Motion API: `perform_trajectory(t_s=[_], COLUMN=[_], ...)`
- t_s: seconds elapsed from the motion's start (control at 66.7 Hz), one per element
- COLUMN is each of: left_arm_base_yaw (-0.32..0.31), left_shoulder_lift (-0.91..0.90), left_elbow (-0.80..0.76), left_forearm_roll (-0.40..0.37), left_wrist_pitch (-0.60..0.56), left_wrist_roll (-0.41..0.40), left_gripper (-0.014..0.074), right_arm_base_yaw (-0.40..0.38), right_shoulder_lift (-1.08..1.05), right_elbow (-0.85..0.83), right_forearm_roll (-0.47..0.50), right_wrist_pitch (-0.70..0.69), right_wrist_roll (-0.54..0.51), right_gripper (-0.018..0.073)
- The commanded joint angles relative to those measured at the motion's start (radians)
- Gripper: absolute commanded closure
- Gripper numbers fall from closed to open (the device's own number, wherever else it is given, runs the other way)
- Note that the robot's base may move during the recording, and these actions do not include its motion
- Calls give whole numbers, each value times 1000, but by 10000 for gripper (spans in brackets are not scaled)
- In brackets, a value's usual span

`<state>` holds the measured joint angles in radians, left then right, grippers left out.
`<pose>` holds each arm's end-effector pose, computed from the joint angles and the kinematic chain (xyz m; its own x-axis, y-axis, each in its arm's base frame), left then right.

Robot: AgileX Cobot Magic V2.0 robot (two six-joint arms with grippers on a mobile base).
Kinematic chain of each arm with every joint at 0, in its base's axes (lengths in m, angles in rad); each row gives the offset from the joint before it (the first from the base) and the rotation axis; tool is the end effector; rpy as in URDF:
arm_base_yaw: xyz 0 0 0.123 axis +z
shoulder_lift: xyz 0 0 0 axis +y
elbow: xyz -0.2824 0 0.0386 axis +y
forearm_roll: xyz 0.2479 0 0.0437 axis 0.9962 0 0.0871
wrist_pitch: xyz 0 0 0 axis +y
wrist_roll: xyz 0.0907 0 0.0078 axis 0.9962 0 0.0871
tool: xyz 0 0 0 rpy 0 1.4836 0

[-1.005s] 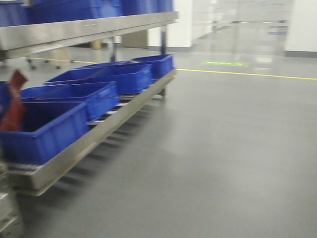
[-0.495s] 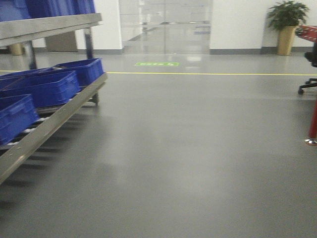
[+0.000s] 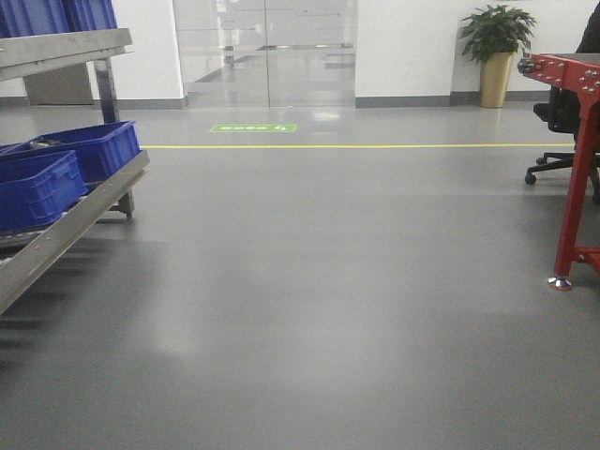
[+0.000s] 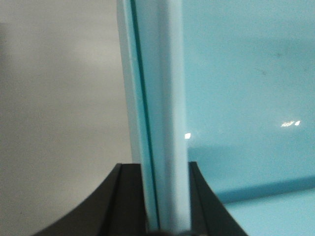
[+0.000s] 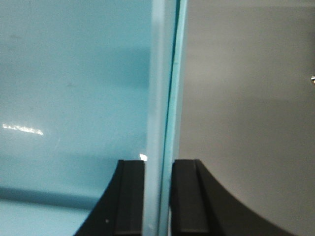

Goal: Move two blue bins to right shelf middle
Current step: 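Drive the base across the floor carrying the teal bin in both grippers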

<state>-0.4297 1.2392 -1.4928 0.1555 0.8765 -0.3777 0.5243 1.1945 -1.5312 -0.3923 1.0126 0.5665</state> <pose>0.2332 -0.0949 0.4613 -0.5296 -0.0568 -0.8464 0.1821 0.9669 -0.1788 0.2095 0.0870 0.4777 -0.5074 0.0821 -0.8578 -0.0642 0.9891 0.1326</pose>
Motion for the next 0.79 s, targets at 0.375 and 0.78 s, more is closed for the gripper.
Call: perform_trajectory(t_s=[0.375,0.78], left_arm_base_yaw=[3,3], left_shoulder_lift=[-17,-17], left_elbow=[-21,-21], left_forearm_roll=[32,32], left_wrist_pitch=[-89,-94], left_wrist_roll=[16,16], left_gripper=[707,707], right_arm_base_yaw=[-2,-2], right_shoulder_lift=[-13,-13], right_elbow=[-18,-18], right_forearm_roll=[-27,-27], right_wrist_pitch=[-82,-86], right_wrist_roll=[-10,-10], right_gripper=[725,725])
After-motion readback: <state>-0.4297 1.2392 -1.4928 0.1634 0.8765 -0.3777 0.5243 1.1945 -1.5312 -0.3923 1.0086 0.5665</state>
